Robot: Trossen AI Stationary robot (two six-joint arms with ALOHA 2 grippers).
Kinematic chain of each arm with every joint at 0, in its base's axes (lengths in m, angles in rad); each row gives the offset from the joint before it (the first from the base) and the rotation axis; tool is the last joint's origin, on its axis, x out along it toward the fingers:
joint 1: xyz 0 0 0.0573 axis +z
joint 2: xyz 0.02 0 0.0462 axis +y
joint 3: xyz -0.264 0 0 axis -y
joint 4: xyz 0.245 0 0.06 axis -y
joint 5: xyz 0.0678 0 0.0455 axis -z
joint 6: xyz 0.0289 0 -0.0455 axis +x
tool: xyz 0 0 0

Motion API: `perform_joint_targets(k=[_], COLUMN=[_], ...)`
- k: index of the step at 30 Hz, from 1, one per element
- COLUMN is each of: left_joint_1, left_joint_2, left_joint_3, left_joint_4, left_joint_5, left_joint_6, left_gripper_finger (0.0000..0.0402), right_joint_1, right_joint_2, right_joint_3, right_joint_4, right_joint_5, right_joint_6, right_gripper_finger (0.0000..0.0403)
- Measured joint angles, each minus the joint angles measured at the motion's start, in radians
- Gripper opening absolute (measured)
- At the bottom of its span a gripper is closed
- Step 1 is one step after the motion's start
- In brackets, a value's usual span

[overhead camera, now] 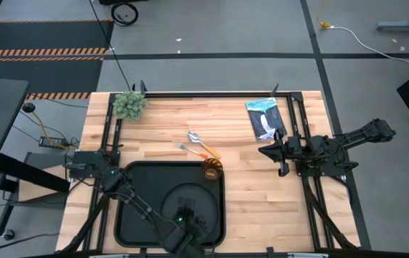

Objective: Pick and place plate/cup/fork/spoon on tray
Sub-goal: Put the orange fork on the black tray on the left of the black plate

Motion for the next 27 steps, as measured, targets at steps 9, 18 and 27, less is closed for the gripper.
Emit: perform_joint_targets(k=[9, 18, 27], left_joint_1=[0.1, 0.189, 0.288], left_joint_2=[-0.061, -0.283, -0.497], left_joint_3=[-0.194, -0.516, -0.847], left_joint_4=[0.017, 0.189, 0.531], left_joint_5=[0.001, 0.02, 0.094], left_joint_6=[0.168, 0.204, 0.33], left_gripper_finger=[0.0007, 0.0005, 0.0008], right_joint_1=[0.0, 0.0, 0.0], right_joint_2=[0.0, 0.0, 0.0], right_joint_3=[0.0, 0.0, 0.0], right_joint_4=[0.0, 0.0, 0.0], right_joint_5=[0.0, 0.0, 0.0], right_joint_6=[0.0, 0.0, 0.0], right_gripper_finger=[0.0023, 0.0023, 0.0023])
